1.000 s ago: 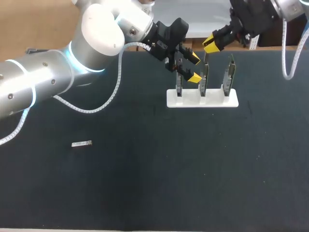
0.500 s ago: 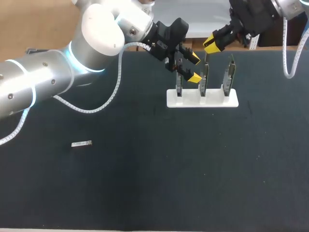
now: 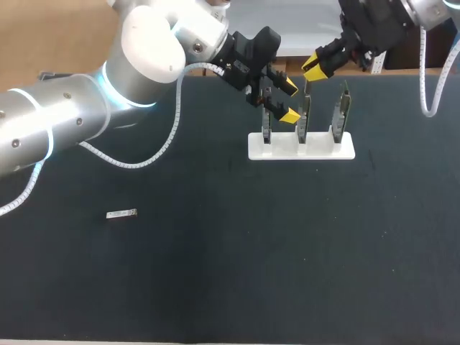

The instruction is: Pick up the optical module with the left hand, and insert it into the network port with the right hand.

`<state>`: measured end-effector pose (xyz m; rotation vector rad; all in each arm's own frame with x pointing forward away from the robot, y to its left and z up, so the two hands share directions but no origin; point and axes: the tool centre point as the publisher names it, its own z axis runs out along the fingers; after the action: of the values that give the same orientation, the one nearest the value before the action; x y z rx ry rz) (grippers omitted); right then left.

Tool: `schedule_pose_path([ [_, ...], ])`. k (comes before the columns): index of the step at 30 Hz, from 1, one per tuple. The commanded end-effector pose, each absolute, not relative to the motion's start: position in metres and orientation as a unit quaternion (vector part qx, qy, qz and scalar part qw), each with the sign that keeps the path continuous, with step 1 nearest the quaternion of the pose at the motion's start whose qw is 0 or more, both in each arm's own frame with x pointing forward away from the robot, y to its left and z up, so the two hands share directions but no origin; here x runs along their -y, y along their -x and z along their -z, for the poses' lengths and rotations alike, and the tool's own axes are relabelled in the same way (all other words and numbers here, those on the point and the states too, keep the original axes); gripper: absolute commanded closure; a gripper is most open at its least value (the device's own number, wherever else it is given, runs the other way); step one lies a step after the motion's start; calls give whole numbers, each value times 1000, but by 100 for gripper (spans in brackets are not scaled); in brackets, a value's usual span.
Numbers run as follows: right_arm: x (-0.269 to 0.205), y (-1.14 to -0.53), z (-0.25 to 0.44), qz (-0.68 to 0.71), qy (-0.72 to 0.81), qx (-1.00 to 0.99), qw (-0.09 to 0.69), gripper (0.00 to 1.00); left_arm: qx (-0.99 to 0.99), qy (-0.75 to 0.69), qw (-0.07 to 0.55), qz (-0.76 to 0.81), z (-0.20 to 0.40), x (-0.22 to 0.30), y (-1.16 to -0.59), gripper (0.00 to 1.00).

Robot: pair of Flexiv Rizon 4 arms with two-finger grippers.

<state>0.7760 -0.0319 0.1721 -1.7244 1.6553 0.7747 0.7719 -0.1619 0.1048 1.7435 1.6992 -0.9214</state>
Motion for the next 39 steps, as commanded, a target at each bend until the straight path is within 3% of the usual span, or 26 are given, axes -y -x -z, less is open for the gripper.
schedule_pose_path([
  [1,32,-777,-171,-294,653,-627,307,100,-629,-647,263,341,-105,163,-774,0],
  [39,32,-771,-173,-286,647,-633,315,100,-629,-647,263,341,-105,163,-774,0],
])
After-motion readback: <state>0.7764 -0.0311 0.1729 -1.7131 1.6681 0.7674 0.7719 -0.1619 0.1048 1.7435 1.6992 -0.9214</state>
